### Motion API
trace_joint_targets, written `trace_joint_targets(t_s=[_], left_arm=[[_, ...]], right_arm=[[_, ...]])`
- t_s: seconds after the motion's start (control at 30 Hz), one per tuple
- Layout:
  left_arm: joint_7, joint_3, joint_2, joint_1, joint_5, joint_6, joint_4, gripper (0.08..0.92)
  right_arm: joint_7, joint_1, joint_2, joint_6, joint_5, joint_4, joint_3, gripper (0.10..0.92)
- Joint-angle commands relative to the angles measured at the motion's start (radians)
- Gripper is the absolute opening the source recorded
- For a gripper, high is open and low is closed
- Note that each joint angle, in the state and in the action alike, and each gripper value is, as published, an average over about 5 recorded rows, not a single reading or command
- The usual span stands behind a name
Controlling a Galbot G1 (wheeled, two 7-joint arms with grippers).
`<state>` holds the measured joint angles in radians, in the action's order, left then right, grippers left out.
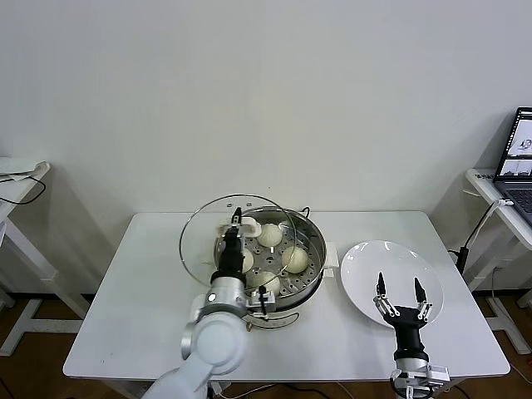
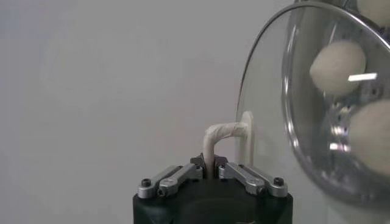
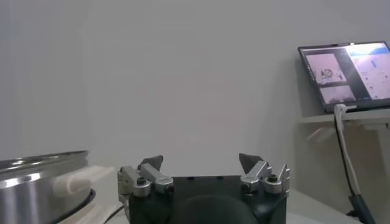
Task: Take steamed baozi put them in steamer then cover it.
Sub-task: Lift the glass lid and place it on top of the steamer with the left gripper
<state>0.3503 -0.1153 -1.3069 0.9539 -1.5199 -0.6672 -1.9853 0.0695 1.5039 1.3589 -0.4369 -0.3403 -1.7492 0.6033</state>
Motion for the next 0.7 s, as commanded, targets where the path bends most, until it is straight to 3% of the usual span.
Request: trace_joint_targets(t_s=[0.03,0.37,0.7], left_arm=[[0.025,-0.083,-0.088,-0.095,-0.047,-0.039,0.123,0.189],[0.01,-0.089,-0.154,-0.081,-0.071,-0.034,0.167,0.189],[-0.006,-0.094,-0.175,-0.065,-0.084,-0.021,0.188,0.189]], right_arm=[[0.001,0.0,0.007,0.001,0.009,0.01,0.007,0.823],[0.002,-0.001,0.011,0.001,0.018,0.017,0.009,0.823],[0.002,-0.001,0.01,0.004,0.021,0.02,0.007,0.823]])
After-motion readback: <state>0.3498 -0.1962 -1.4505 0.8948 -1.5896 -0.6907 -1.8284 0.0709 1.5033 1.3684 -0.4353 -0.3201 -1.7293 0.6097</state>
